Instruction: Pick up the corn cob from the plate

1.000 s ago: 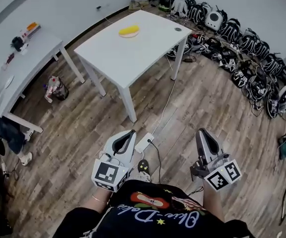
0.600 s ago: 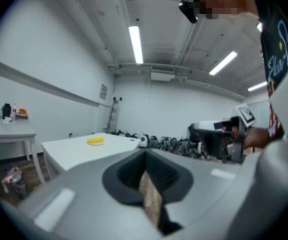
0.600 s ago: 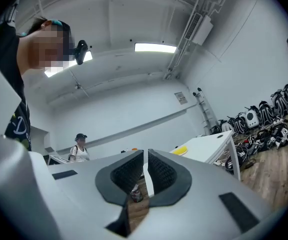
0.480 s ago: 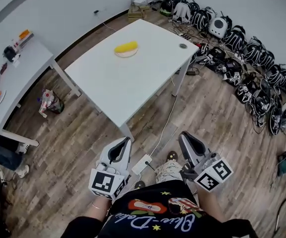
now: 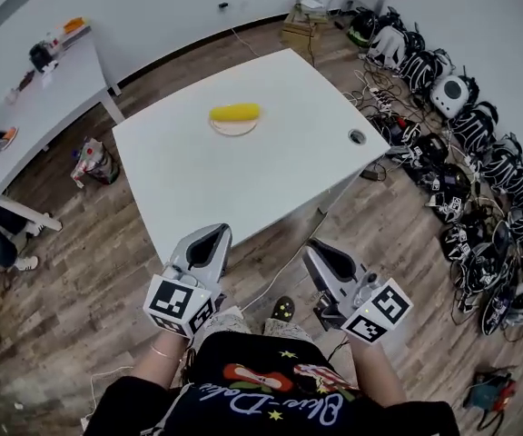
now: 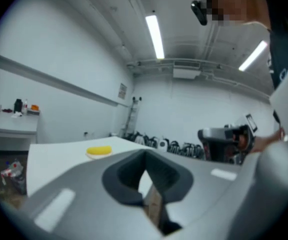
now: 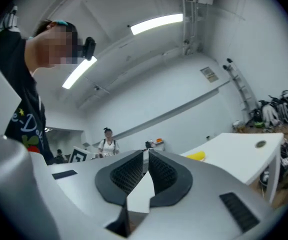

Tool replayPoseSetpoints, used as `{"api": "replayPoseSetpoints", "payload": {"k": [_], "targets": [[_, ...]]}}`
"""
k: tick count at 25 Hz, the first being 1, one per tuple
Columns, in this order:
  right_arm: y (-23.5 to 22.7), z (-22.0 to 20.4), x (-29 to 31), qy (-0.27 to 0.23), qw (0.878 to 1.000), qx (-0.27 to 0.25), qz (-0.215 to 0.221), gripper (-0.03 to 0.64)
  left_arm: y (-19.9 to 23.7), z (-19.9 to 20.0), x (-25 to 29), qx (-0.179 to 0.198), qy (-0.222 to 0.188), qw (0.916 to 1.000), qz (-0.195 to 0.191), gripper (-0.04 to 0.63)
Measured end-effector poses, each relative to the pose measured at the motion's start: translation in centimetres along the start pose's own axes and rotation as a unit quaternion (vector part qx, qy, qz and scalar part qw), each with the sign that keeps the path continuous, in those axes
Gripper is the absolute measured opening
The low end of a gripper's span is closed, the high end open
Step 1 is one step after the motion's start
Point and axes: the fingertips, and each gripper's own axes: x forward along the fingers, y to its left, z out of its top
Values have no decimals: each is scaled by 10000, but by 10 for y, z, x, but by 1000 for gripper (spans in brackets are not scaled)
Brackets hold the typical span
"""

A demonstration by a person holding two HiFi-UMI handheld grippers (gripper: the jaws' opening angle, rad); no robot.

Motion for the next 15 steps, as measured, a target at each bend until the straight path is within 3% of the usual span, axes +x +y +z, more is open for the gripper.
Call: {"api": "replayPoseSetpoints", "payload": {"k": [2, 6, 11, 13, 15], "targets": [[-18, 8, 15, 122, 9987, -265, 412, 18, -2, 12, 30, 62, -122, 9999, 27, -2], [-56, 17, 55, 339, 9964, -355, 689, 18, 6, 28, 67, 294, -176, 9993, 163, -2], [-78, 14, 133, 764, 9847, -845, 1315, 20, 57, 30, 105, 358, -170, 9987, 333, -2], [-94, 15, 165, 944, 9789, -930, 1558, 56, 78, 33, 126, 449, -219, 9979, 406, -2], [-122, 17, 199, 1159, 9747, -1005, 1627, 134, 98, 35, 151, 404, -225, 9980, 435, -2]]}}
